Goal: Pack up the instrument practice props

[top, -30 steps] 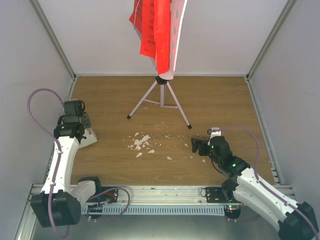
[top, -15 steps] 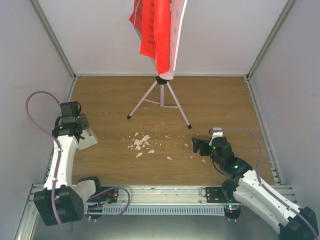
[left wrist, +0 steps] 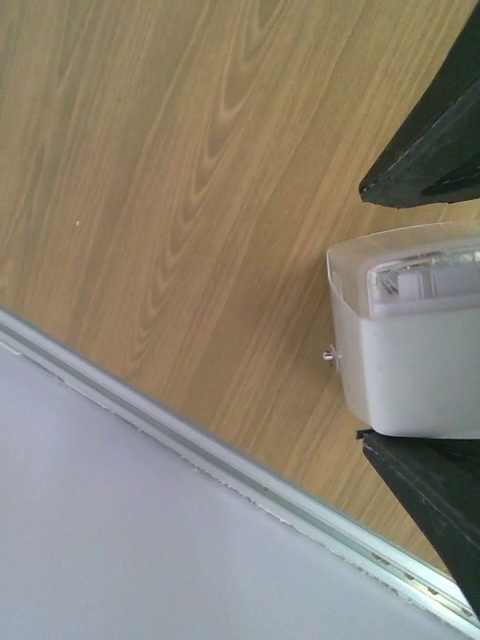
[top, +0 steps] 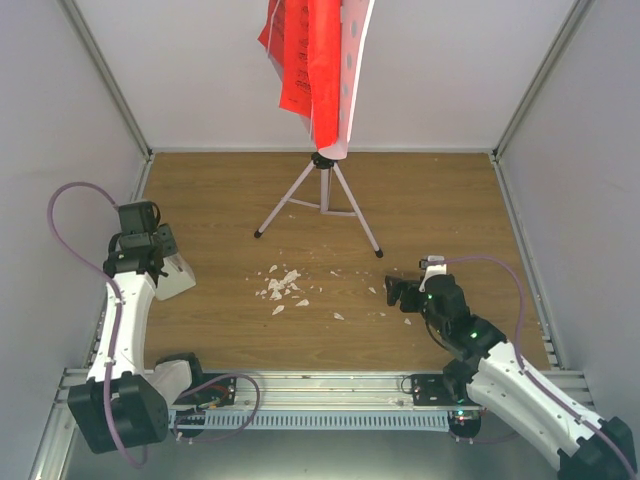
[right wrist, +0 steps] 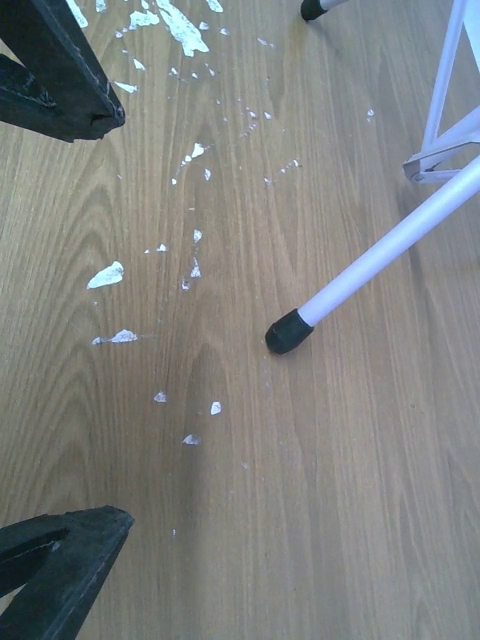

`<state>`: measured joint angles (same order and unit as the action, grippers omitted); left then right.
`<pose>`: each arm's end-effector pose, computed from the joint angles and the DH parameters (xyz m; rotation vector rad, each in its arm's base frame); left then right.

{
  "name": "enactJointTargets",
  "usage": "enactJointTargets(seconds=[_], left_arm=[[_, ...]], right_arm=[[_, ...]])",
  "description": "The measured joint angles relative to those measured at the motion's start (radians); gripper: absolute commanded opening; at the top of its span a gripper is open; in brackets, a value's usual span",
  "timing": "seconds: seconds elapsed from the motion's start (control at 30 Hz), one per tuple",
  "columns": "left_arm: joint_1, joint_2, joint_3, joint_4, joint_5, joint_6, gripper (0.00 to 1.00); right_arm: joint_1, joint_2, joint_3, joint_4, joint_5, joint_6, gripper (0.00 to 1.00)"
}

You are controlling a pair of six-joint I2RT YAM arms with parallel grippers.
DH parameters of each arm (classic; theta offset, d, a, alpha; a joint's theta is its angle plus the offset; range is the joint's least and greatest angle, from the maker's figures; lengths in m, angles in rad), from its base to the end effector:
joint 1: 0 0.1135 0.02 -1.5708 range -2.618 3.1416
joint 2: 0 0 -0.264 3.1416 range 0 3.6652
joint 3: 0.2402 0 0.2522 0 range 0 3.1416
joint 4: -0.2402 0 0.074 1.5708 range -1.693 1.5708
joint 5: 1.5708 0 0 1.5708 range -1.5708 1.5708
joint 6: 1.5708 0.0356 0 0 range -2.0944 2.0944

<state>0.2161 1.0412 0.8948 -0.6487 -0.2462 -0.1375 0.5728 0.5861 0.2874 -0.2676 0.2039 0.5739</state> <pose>0.2069 0.0543 0.2875 -0.5317 2.2988 0.3292 0.1247 0.0718 0.1864 0.1223 2.1552 0.4569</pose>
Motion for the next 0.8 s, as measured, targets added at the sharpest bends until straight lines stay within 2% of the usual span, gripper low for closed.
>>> enactJointTargets(seconds=[0.13, 0.3, 0.37, 0.5, 0.6, 0.67, 0.8], left_arm=[[0.003, -0.007, 0.000, 0.014, 0.000, 0.001, 0.73], [0.003, -0.016, 0.001, 0.025, 0.004, 0.007, 0.94], [0.003, -0.022, 0.011, 0.020, 0.019, 0.006, 0.99], [0.001, -0.023, 0.118, -0.010, 0.111, -0.016, 0.98], [-0.032, -0.040, 0.235, 0.025, 0.215, -0.058, 0.98], [-0.099, -0.050, 0.285, 0.074, 0.278, -0.080, 0.97], [-0.323, 0.017, 0.368, 0.223, 0.475, -0.103, 0.95]], right_arm=[[0.000, -0.007, 0.000, -0.002, 0.000, 0.000, 1.00], [0.000, -0.012, 0.000, -0.002, -0.001, 0.000, 1.00], [0.000, -0.012, 0.000, -0.002, -0.005, 0.000, 1.00], [0.000, -0.014, 0.028, -0.016, -0.039, -0.007, 1.00], [0.000, -0.025, 0.075, -0.016, -0.069, -0.025, 1.00], [0.000, -0.032, 0.104, -0.006, -0.082, -0.037, 1.00], [0.000, -0.036, 0.151, 0.022, -0.110, -0.066, 1.00]])
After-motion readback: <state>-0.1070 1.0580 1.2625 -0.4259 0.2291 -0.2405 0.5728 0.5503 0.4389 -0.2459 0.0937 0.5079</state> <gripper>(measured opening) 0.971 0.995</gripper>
